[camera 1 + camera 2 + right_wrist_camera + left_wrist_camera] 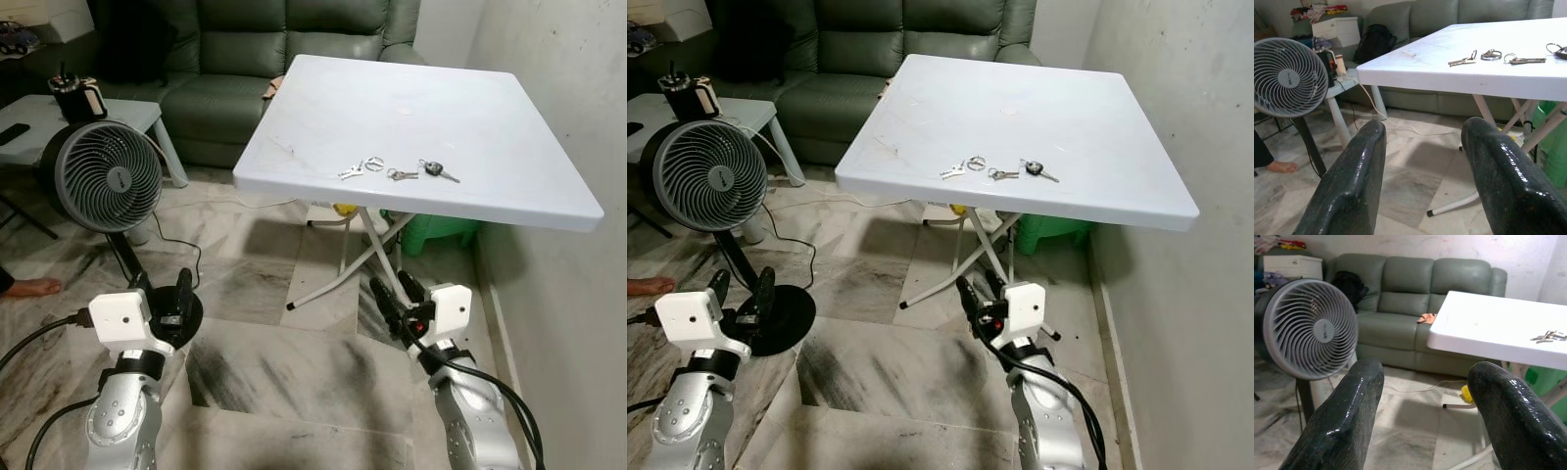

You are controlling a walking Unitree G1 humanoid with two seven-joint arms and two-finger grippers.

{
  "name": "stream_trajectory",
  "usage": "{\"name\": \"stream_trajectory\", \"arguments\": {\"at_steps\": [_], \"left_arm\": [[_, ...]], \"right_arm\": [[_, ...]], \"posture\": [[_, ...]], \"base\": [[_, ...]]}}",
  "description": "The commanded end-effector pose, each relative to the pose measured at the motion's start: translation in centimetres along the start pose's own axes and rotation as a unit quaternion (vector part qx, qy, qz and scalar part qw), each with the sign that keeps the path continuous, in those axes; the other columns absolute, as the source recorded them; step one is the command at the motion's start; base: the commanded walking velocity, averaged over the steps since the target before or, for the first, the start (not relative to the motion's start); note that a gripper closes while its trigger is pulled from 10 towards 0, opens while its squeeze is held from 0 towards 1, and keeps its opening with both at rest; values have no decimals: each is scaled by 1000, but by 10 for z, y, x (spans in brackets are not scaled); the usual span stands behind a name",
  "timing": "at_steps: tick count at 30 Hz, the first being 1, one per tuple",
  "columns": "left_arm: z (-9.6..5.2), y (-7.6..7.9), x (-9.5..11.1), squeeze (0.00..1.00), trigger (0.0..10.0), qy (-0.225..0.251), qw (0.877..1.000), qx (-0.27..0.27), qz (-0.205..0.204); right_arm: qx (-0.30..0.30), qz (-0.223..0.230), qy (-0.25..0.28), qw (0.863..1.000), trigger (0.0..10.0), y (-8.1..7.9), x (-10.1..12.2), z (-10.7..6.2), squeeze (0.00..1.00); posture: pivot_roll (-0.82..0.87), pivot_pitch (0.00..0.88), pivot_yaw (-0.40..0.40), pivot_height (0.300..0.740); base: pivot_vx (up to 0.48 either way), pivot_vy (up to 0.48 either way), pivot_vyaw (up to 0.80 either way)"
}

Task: Hang keys on a hook

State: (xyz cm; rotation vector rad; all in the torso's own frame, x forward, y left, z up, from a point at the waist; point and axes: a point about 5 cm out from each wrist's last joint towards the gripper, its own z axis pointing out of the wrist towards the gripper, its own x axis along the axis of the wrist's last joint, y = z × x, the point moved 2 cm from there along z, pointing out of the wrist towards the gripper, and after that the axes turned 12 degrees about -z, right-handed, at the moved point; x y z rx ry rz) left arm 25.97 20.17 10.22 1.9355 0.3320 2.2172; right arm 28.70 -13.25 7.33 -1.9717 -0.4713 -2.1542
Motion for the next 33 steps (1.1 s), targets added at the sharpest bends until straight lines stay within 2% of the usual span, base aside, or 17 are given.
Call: {"name": "stream_trajectory", "arguments": {"at_steps": [1,14,17,22,28,31,33], "left_arm": [[-1,4,1,0,10000,-3,1000,-6,1],[-1,3,0,0,10000,-23,1000,-6,3],[7,1,1,0,10000,-37,999,-12,23],[8,3,0,0,10000,-38,999,-15,20],[3,2,-9,0,10000,-45,999,-16,23],[-3,-3,-19,0,10000,-59,998,-11,15],[-3,-2,-16,0,10000,-57,998,-14,2]], "right_arm": [[3,-10,12,1000,10000,0,7,1,1000],[0,-7,3,1000,10000,3,6,-4,1000],[-31,-7,-12,999,10000,16,6,2,1000],[-21,-6,-8,1000,10000,15,7,2,1000],[-16,3,-16,1000,10000,12,2,-4,1000],[-8,0,-30,1000,10000,9,-7,-9,1000],[-7,4,-29,1000,10000,9,-6,-11,1000]], "posture": [[-118,0,0,728],[-117,0,-1,728],[-122,0,-3,728],[-125,0,-4,728],[-130,0,-4,728],[-132,0,-3,728],[-131,0,-1,728]], "base": [[0,0,0],[0,0,0],[0,0,0],[0,0,0],[0,0,0],[0,0,0],[0,0,0]]}}
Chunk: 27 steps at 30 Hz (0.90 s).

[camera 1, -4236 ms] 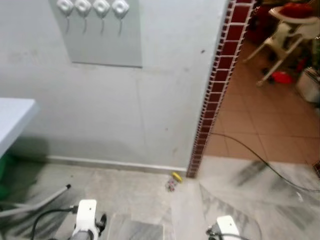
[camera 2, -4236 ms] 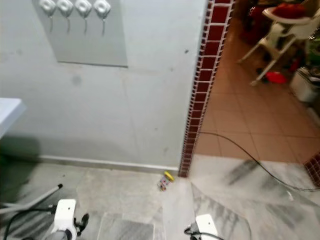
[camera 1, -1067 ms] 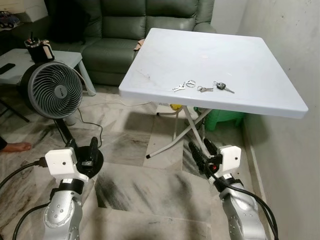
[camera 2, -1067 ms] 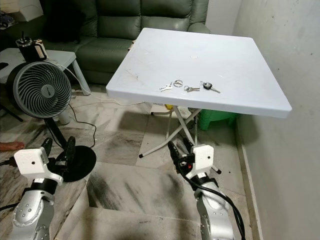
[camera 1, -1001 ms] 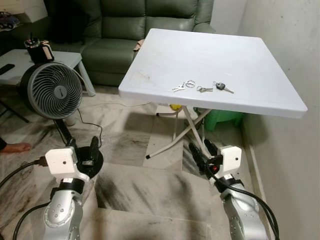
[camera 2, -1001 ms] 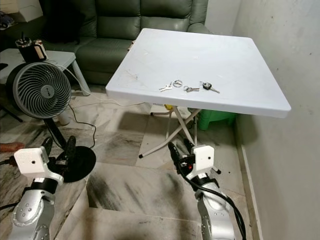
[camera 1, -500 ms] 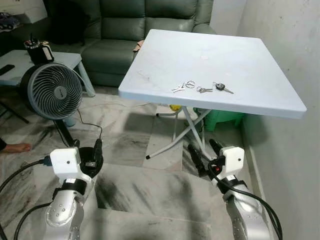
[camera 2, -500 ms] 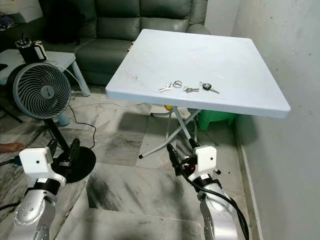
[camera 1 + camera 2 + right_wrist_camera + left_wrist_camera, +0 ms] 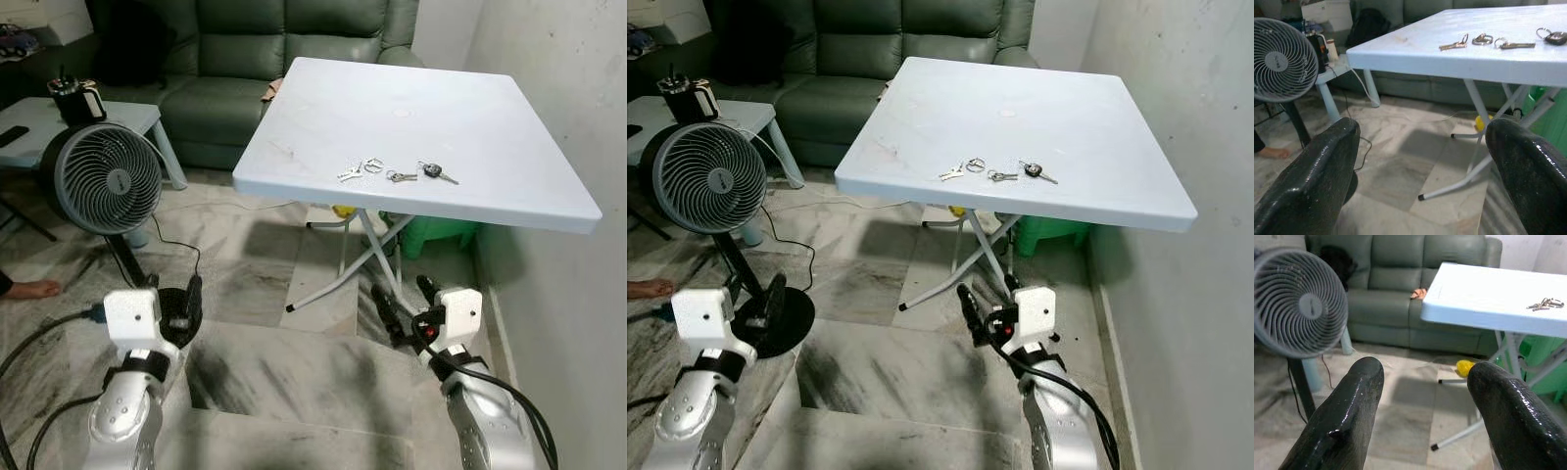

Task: Hang keys on a hook

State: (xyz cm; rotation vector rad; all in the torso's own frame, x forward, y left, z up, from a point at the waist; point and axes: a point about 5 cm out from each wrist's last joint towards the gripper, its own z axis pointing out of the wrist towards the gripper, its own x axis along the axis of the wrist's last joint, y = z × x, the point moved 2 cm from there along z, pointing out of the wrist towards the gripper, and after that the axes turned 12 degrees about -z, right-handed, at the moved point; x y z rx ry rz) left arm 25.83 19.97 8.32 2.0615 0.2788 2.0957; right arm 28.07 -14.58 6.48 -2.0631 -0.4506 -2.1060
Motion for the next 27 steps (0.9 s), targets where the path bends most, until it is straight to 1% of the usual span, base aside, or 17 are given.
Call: {"name": "stream_trajectory", "arguments": {"at_steps": [1,4,5,6,11,19,27], "left_arm": [[0,1,2,0,10000,4,1000,-7,-7],[2,2,6,0,10000,8,1000,-10,-10],[3,2,8,0,10000,9,1000,-10,-10],[4,2,9,0,10000,11,1000,-11,-13],[8,2,13,0,10000,17,1000,-14,-18],[9,4,15,0,10000,18,999,-17,-21],[9,5,13,0,10000,13,999,-17,-24]], "right_arm": [[5,1,5,1000,10000,-1,2,0,1000],[2,-11,9,1000,10000,1,7,2,1000],[2,-10,10,1000,10000,1,8,4,180],[1,-10,13,1000,10000,1,11,5,0],[-4,-11,28,1000,10000,3,21,12,0],[-7,-15,31,999,10000,3,23,15,0],[-8,-17,29,999,10000,2,23,15,0]], "posture": [[-131,0,-1,728],[-131,0,1,728],[-131,0,1,728],[-130,0,1,728],[-127,0,3,728],[-125,0,4,728],[-126,0,4,728]], "base": [[0,0,0],[0,0,0],[0,0,0],[0,0,0],[0,0,0],[0,0,0],[264,0,0]]}}
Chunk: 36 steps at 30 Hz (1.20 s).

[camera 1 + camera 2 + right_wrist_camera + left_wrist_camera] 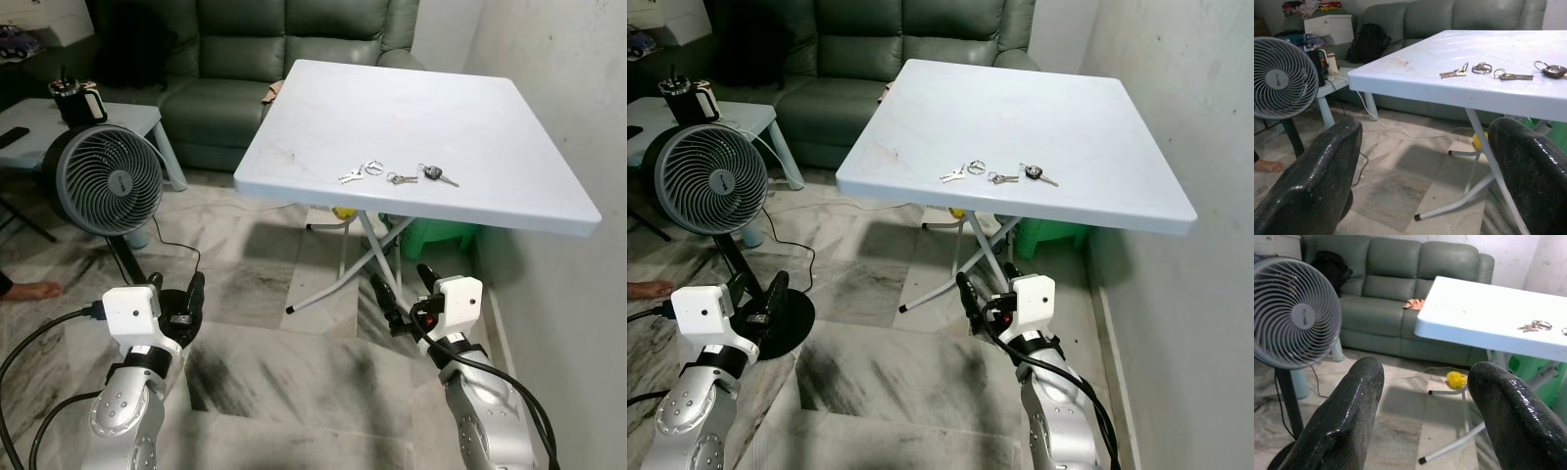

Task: Hang keys on a hook

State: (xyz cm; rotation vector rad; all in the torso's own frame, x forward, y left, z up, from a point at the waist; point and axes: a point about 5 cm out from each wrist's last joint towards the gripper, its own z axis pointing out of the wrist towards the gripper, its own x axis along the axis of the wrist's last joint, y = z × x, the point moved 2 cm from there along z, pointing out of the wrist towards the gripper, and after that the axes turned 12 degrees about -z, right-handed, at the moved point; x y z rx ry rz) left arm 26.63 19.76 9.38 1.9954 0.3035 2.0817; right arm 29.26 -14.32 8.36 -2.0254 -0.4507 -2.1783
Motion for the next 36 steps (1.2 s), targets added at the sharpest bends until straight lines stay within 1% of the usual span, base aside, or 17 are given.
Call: {"name": "stream_trajectory", "arguments": {"at_steps": [1,36], "left_arm": [[2,0,4,0,10000,2,1000,-4,2],[2,2,2,0,10000,-6,1000,-7,-4]], "right_arm": [[4,-4,6,1000,10000,-2,5,3,0],[4,-7,3,1000,10000,-2,4,0,0]], "posture": [[-126,0,4,728],[-132,0,7,728]], "base": [[296,0,0],[304,0,0]]}}
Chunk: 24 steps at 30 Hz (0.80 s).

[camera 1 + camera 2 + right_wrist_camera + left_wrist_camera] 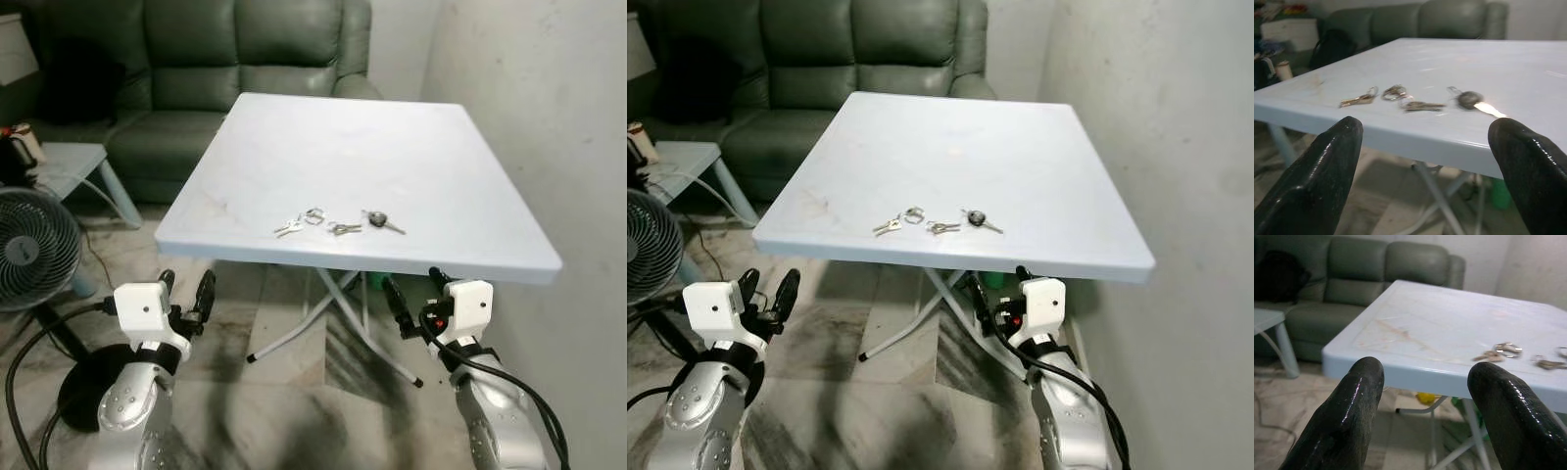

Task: Hang keys on a hook

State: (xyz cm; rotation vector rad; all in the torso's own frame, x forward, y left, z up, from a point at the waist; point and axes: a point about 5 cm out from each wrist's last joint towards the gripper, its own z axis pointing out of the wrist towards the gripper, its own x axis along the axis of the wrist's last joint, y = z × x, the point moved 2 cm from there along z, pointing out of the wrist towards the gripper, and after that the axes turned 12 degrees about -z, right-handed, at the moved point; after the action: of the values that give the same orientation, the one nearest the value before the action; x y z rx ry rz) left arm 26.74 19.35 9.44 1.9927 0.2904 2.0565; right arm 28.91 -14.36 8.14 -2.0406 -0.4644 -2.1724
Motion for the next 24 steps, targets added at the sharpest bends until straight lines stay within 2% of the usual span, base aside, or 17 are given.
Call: {"name": "stream_trajectory", "arguments": {"at_steps": [1,12,24], "left_arm": [[2,-2,3,0,10000,1,1000,2,0],[2,-1,2,0,10000,1,1000,2,-6],[3,-1,2,0,10000,0,1000,3,-8]], "right_arm": [[3,-3,9,1000,10000,-1,6,4,0],[4,-2,9,1000,10000,-1,6,3,0],[6,-3,9,1000,10000,-1,6,3,0]], "posture": [[-132,0,7,728],[-135,0,7,728],[-132,0,3,728]], "base": [[296,0,0],[409,0,0],[331,284,0]]}}
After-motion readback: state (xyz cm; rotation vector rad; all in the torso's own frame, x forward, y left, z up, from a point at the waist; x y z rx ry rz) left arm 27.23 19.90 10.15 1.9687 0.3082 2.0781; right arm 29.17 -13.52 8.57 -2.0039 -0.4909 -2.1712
